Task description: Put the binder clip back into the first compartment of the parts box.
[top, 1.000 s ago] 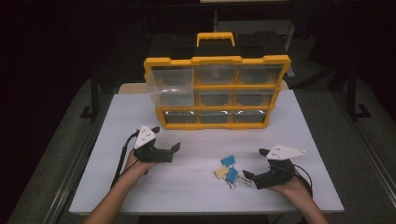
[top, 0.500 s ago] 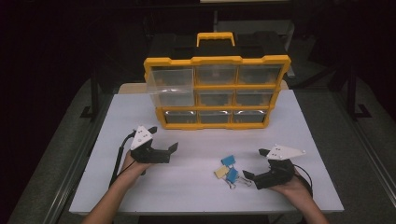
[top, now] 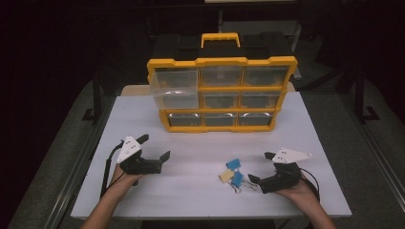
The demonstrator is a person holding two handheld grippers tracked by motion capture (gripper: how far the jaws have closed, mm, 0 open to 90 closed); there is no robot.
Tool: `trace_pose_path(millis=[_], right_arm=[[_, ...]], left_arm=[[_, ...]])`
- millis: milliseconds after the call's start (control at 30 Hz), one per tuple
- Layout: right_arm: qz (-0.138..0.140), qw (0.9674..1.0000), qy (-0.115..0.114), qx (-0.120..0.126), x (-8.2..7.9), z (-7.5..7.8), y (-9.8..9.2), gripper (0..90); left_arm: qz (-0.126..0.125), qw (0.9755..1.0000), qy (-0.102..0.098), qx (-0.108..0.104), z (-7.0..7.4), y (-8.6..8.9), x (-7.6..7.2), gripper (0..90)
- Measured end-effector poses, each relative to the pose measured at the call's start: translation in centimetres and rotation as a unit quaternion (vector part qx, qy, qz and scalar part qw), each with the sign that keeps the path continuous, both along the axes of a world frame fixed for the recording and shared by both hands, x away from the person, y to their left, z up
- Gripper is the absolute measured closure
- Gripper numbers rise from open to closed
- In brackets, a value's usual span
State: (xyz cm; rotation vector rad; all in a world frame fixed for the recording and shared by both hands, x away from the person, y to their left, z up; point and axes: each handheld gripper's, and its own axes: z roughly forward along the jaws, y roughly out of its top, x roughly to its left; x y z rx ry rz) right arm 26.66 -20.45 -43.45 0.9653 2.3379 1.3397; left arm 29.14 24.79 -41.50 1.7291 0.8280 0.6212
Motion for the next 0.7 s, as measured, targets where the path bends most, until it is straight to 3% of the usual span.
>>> trace_pose_path(millis=[100,300,367,500,700], right_arm=[[-0.001,1.0000,0.000,0.001,0.0,0.0,0.0,0.0],[-0.001,1.0000,0.001,0.002,0.0,0.0,0.0,0.0],[-0.001,1.0000,0.001,0.002,0.0,0.0,0.0,0.0],[0.000,1.0000,0.002,0.001,0.0,0.0,0.0,0.0],[0.008,0.9999,0.008,0.003,0.2,0.2,0.0,0.0]], left_arm=[[0.002,1.0000,-0.003,-0.008,0.0,0.5,-0.5,0.0],[0.005,1.0000,-0.008,-0.003,-0.3,1.7,-1.9,0.0],[0.007,0.9999,-0.007,-0.013,-0.5,1.9,-2.3,0.0],[0.007,0.9999,-0.006,-0.006,-0.8,2.4,-3.1,0.0],[0.006,0.9999,-0.007,-0.012,-1.0,2.4,-3.3,0.0]])
